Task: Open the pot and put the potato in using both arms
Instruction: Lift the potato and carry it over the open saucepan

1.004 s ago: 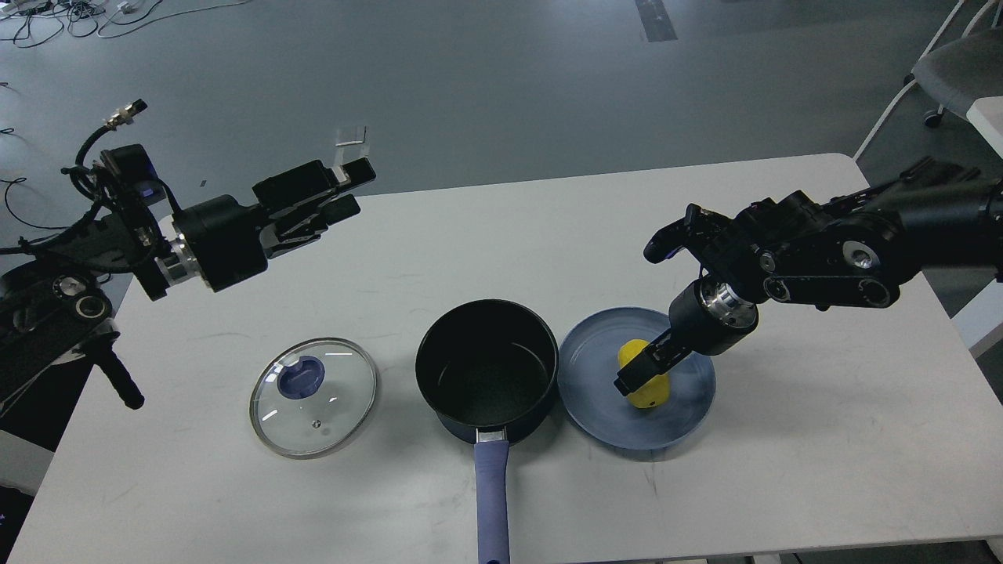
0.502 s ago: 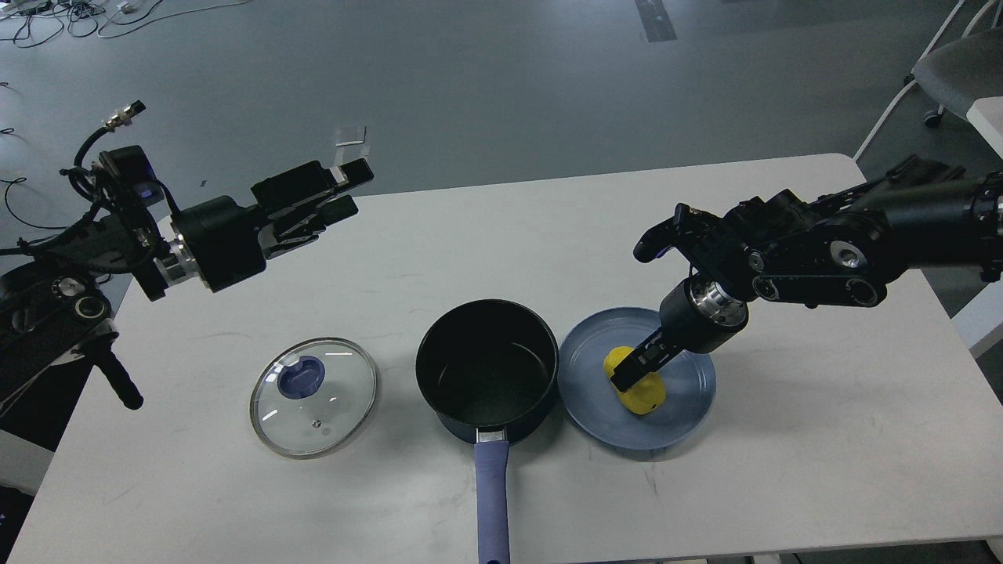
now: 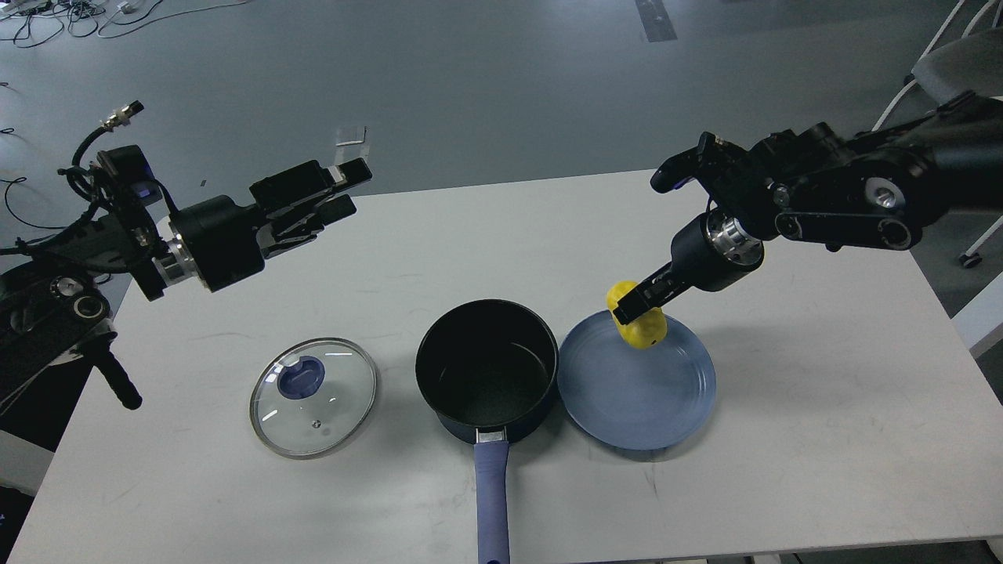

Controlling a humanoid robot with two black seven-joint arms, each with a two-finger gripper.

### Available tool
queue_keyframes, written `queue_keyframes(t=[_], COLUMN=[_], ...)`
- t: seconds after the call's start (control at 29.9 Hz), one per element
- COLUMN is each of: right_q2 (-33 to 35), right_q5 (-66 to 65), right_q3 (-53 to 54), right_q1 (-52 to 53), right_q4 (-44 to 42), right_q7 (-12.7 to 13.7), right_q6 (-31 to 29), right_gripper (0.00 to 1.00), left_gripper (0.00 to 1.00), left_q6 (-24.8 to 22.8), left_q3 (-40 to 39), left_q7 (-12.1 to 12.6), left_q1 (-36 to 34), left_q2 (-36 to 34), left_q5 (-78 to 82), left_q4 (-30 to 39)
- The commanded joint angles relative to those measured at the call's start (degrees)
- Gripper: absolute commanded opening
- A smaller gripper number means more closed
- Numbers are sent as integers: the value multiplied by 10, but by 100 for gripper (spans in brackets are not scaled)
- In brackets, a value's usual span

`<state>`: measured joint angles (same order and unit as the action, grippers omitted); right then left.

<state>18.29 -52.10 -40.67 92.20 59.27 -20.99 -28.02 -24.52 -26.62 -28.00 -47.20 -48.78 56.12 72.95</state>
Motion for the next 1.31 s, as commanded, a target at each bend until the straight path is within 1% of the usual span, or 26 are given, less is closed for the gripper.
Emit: queue_keyframes(t=[0.0, 0.13, 0.23, 0.47, 0.6, 0.7, 1.0, 1.07, 1.27], right_q2=[14, 19, 8, -62, -107, -134, -164, -183, -183], right_q5=[18, 35, 58, 62, 70, 93, 95, 95, 95], right_q3=[30, 59, 67, 71, 72, 71, 69, 69, 66], right_q1=[10, 15, 36, 47, 40, 30, 7, -2, -12], right_q4=[9, 12, 30, 30, 0, -7, -11, -30, -55], right_q7=[0, 0, 1, 1, 1, 1, 1, 1, 2], right_q6=[0, 0, 0, 0, 0, 0, 0, 0, 0], right_gripper=[31, 31, 31, 31, 31, 32, 32, 32, 32], left_gripper=[98, 98, 98, 98, 98, 98, 98, 98, 98], left_q6=[-2, -2, -2, -2, -2, -2, -2, -2, -2], left_q3=[-2, -3, -2, -2, -2, -3, -3, -3, -3], left_q7=[0, 0, 0, 0, 0, 0, 0, 0, 0], left_q1=[-1, -1, -1, -1, -1, -1, 0, 0, 0], left_q2=[-2, -7, -7, -11, -16, -19, -25, -25, -26], left_q5=[0, -2, -2, -2, -4, -5, -6, -6, -6], left_q4=[0, 0, 0, 0, 0, 0, 1, 2, 2])
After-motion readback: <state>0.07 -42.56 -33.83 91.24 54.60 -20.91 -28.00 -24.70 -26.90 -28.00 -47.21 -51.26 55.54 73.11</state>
